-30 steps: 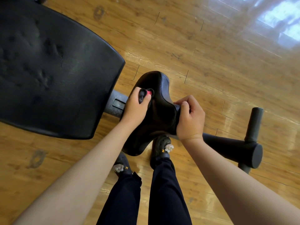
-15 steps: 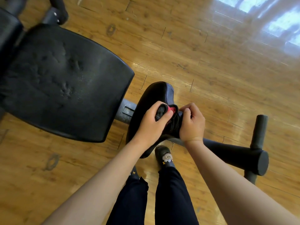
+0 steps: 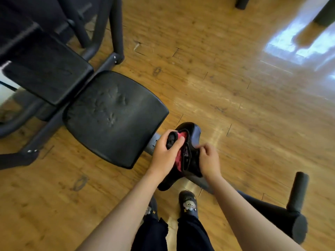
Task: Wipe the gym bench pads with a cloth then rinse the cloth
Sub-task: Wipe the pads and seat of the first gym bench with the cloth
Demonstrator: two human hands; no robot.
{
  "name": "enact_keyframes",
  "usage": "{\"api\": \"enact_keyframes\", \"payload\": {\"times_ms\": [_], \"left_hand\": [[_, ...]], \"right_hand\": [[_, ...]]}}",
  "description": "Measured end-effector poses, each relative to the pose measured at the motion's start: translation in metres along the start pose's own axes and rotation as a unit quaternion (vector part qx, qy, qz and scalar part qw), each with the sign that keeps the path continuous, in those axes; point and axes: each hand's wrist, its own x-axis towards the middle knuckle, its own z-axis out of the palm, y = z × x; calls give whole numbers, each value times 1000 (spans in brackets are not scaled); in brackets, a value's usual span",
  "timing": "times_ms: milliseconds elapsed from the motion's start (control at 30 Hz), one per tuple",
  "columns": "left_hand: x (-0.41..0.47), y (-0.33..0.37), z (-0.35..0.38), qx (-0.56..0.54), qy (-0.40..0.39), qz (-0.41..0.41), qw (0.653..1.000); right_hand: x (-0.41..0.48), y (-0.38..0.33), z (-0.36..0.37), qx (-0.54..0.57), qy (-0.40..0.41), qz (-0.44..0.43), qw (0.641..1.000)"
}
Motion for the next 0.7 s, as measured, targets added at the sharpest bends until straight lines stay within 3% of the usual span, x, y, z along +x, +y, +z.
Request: {"api": "enact_keyframes", "payload": {"times_ms": [233, 400, 567, 700], "left_hand": [[-29, 34, -10, -64, 112, 20, 991], [-50, 60, -18, -170, 175, 20, 970], [-75, 84, -24, -252, 228, 34, 940], [-102, 99, -37, -293, 280, 74, 911]], "right_hand": [[-44, -73, -23, 149, -157, -56, 975], [-71, -108, -30, 171, -298, -49, 938], [-100, -143, -30, 219, -367, -39, 903], [-129, -169, -22, 217, -404, -88, 884]]}}
